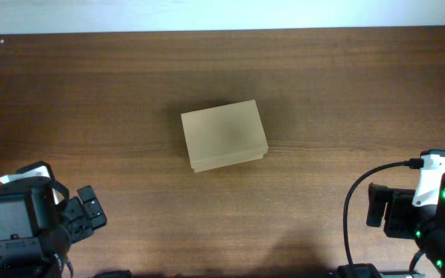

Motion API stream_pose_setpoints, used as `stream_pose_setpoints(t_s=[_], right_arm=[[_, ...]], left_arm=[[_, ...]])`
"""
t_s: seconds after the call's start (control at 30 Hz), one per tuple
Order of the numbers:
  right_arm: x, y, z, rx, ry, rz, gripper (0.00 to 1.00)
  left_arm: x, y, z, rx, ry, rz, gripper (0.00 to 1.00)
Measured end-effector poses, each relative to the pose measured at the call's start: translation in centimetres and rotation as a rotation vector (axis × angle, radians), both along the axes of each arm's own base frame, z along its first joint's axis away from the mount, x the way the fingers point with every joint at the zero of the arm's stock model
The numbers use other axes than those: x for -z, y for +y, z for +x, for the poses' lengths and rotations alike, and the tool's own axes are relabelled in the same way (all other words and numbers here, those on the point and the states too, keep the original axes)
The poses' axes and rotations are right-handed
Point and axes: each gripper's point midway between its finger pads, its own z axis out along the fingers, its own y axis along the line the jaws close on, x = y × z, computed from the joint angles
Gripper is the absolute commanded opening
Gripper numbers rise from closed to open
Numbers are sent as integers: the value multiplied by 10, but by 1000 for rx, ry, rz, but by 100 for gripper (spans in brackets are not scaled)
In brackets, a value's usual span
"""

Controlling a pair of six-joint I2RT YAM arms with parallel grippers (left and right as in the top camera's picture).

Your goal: Pack container

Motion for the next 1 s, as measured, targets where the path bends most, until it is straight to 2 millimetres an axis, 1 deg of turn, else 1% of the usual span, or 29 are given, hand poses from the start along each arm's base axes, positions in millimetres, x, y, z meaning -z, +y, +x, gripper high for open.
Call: stream_pose_setpoints(t_s=[0.37,0.47,0.5,0.57,0.6,0.7,0.77,0.83,0.9,0.97,1.0], right_arm=[[-2,-2,2,-2,-11,-18,99],[-14,-11,10,4,-117,-83,99],[-16,-13,10,9,-157,-95,99],[-13,-16,3,13,-206,-114,99],[-7,-17,-4,16,-220,-122,99],[25,-21,-27,23,-229,-141,99],[51,-24,-32,25,-226,-162,99],[72,-26,-28,40,-250,-172,99],[81,-29,-14,65,-330,-178,99],[82,-31,2,83,-426,-179,99],[77,-31,12,90,-500,-179,99]], left_arm=[[0,-1,0,2,0,-3,100],[0,-1,0,2,0,-3,100],[0,-1,0,2,-1,-3,100],[0,-1,0,2,-1,-3,99],[0,-1,0,2,-1,-4,100],[0,-1,1,0,-2,-5,100],[0,-1,0,1,-2,-6,100],[1,-1,0,1,-1,-7,100],[1,-1,1,2,-2,-7,100],[1,-1,1,2,-2,-7,100],[1,-1,1,2,-2,-7,100]])
